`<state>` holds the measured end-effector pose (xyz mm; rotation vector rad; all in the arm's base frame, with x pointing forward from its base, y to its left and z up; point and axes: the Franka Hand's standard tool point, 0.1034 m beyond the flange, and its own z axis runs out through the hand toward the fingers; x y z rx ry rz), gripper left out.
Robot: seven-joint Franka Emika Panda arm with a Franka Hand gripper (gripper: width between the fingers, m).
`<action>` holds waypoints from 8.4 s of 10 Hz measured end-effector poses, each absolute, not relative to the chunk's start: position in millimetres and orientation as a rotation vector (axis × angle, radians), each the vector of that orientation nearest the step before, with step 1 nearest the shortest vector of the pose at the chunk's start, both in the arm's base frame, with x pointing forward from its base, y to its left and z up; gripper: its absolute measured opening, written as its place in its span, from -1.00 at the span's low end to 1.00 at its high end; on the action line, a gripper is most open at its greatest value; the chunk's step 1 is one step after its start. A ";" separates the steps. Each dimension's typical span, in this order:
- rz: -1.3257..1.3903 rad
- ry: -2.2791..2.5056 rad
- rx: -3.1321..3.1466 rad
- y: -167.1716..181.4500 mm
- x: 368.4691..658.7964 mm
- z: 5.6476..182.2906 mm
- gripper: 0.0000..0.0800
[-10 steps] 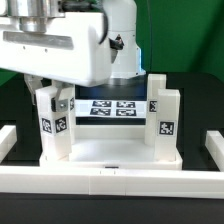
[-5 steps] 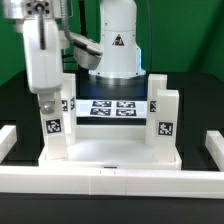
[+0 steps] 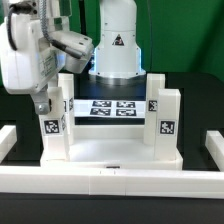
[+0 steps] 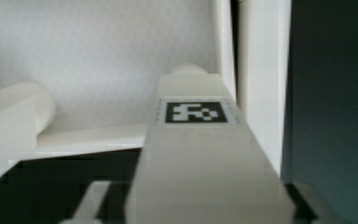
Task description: Assemble desk
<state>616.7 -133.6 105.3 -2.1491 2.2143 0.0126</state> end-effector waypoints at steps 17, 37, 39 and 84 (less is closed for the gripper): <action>-0.062 0.325 -3.147 -119.7 625.2 107.3 0.62; 0.010 1.876 -2.493 -127.5 617.8 105.1 -0.27; 0.010 1.950 -2.436 -126.8 618.1 105.2 -0.27; 0.141 1.890 -2.502 -128.6 609.2 105.2 0.27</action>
Offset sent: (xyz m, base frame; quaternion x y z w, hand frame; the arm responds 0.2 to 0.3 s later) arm 0.0049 0.0032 0.0047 -0.0093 0.0150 -0.2635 0.9645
